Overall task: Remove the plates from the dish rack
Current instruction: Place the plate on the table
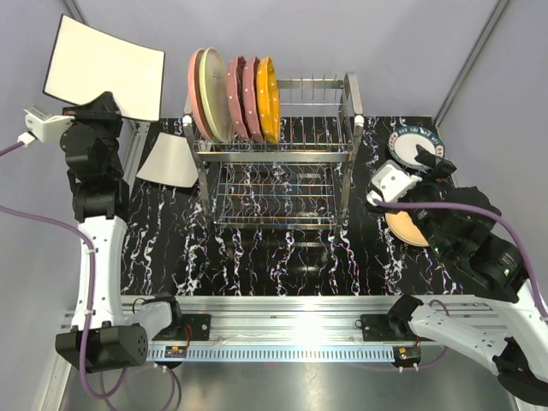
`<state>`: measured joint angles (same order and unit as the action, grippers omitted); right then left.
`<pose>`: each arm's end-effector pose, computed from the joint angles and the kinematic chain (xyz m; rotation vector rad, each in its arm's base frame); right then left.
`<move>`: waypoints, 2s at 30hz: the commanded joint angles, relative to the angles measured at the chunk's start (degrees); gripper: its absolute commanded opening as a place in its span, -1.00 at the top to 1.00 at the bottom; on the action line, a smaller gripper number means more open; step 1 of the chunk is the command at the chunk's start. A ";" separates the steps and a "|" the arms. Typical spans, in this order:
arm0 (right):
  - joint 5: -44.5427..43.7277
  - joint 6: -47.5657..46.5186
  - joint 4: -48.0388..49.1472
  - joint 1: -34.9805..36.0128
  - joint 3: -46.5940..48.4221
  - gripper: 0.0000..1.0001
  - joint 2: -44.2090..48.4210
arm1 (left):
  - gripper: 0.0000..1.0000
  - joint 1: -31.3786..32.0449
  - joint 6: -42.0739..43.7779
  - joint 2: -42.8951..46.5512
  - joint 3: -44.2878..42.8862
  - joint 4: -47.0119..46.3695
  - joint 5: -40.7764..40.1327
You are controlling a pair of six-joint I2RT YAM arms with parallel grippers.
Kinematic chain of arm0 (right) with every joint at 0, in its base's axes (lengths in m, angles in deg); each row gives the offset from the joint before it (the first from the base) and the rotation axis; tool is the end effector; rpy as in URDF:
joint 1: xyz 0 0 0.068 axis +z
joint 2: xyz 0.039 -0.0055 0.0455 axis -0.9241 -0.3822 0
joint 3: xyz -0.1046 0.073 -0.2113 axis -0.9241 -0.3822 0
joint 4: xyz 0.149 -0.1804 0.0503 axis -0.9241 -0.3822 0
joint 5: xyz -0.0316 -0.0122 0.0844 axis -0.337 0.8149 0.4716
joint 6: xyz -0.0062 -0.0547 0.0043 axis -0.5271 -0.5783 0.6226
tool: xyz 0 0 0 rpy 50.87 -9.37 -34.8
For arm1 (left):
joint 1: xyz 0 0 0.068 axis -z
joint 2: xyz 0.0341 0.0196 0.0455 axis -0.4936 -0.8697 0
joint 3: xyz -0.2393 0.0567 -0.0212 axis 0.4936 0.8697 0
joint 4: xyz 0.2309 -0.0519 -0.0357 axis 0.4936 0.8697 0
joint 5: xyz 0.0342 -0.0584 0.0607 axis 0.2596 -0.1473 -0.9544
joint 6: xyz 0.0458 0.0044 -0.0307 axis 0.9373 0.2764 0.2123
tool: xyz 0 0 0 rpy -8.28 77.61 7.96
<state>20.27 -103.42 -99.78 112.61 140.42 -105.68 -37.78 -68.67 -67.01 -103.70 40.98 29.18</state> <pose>0.0879 0.0658 0.4369 -1.0101 1.2948 -0.4754 0.2149 0.0411 0.4541 -0.9334 1.0059 -0.5511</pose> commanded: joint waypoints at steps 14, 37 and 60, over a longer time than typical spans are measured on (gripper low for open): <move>28.04 18.40 -14.59 -26.88 9.15 -0.99 -13.97 | 1.00 -1.02 6.49 3.27 10.53 -20.91 0.63; 55.75 20.25 -16.71 -33.04 -7.01 -0.99 -11.42 | 1.00 -2.42 1.84 -1.48 29.26 -37.95 5.99; 59.19 24.64 -5.19 -35.23 -19.94 -1.00 -11.51 | 1.00 -8.76 -4.41 -28.63 26.80 -55.45 21.72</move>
<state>77.75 -79.03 -107.01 78.32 120.83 -117.92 -46.18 -71.08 -95.64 -70.74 4.30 48.07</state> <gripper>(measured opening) 0.994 0.137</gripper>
